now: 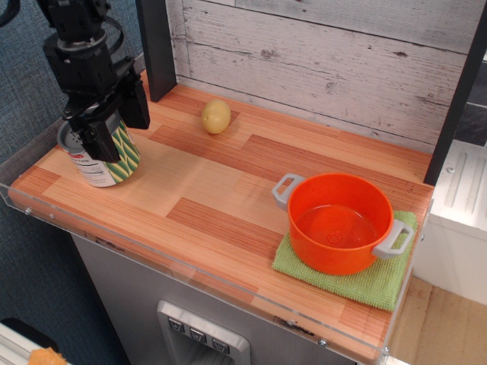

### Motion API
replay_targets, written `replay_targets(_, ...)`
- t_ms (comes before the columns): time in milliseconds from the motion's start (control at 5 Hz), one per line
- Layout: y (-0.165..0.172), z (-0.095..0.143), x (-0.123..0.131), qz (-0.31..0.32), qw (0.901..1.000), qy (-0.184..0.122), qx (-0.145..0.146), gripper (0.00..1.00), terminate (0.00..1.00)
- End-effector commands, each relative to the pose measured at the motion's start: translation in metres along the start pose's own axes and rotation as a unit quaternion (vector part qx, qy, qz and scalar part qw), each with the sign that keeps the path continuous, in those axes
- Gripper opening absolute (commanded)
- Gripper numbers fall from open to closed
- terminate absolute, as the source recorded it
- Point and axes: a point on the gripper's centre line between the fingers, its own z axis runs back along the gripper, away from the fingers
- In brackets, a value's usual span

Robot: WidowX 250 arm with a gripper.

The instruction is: Move the can to the front left corner of the table.

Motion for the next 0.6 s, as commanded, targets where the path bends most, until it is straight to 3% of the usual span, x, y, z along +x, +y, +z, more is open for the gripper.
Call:
replay_targets(0, -0.024, 0.023, -0.005, -0.035, 0.9989, 0.003, -0.03, 1.0, 0.0)
replay_targets(200, -0.03, 0.026, -0.019, -0.058, 0.9978, 0.009, -0.03, 1.0, 0.0)
replay_targets(400, -0.035, 0.046, -0.037, -0.105, 0.9932, 0.003, -0.051, 1.0, 0.0)
